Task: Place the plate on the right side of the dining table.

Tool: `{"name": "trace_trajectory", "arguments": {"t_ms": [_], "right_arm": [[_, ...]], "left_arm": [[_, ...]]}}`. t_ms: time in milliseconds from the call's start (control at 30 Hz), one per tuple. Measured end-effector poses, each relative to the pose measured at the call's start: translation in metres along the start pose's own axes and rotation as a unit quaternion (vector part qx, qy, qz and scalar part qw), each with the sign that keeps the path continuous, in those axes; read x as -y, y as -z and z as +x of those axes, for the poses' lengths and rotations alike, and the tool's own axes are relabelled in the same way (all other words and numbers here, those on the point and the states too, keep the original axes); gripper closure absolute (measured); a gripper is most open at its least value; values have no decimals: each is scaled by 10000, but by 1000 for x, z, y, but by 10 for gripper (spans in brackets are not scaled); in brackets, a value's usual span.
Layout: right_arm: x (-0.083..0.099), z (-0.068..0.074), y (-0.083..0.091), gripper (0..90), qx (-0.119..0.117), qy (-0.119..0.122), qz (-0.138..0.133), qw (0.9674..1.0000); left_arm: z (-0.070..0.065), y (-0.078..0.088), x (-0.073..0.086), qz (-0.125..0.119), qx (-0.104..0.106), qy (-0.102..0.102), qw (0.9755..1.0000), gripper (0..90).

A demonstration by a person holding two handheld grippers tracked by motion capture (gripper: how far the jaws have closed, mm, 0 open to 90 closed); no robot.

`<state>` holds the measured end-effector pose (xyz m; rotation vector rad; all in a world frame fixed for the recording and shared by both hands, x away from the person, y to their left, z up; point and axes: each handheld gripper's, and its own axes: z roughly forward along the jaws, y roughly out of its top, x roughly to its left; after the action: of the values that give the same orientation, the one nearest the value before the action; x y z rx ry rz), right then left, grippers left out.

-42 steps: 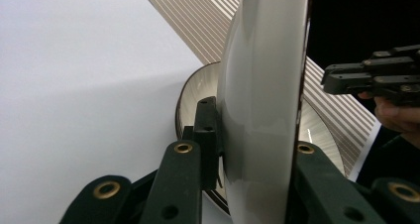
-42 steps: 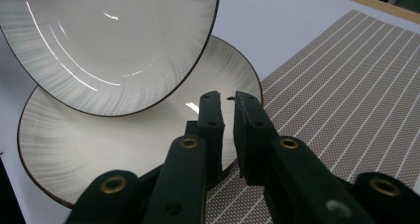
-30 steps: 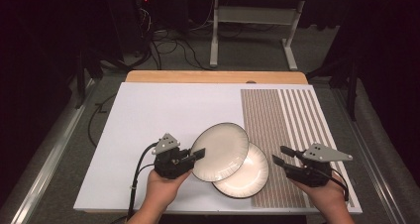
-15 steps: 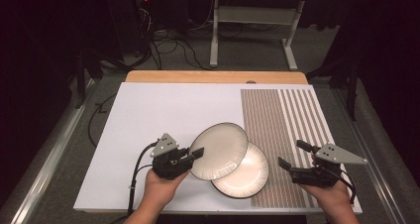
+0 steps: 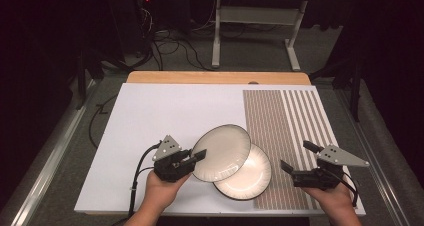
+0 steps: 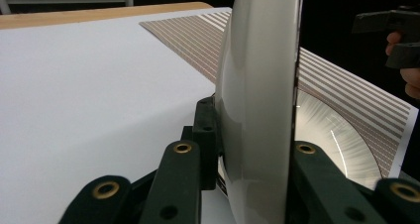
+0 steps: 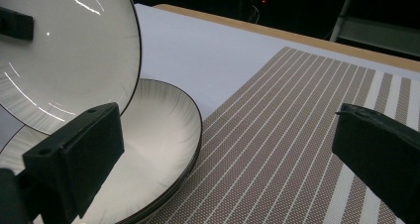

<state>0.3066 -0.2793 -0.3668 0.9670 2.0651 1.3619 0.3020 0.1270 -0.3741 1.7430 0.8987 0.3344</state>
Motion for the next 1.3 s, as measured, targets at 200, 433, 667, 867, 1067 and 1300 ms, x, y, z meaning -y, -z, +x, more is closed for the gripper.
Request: {"name": "trace_trajectory", "arguments": {"t_ms": [200,433,667,867,1067,1300], "right_arm": [[-2,5,-4,10,-39,61,18,10000],[-8,15,-12,11,-124,120,67,9998],[-16,25,-25,28,-270,161,115,9994],[-24,33,-33,44,-386,202,102,9990],[-28,37,-45,74,-531,153,157,9983],[-29,41,-65,142,-719,54,295,9970]], "left_arm": [[-1,0,0,0,-10,-47,10000,760],[-1,0,0,1,-2,-97,10000,760],[-2,0,0,-7,2,-119,9999,760],[-2,0,-1,-7,-3,-167,9999,760],[-3,1,-1,-11,-2,-175,9998,760],[-2,1,0,-14,8,-176,9998,760]]}}
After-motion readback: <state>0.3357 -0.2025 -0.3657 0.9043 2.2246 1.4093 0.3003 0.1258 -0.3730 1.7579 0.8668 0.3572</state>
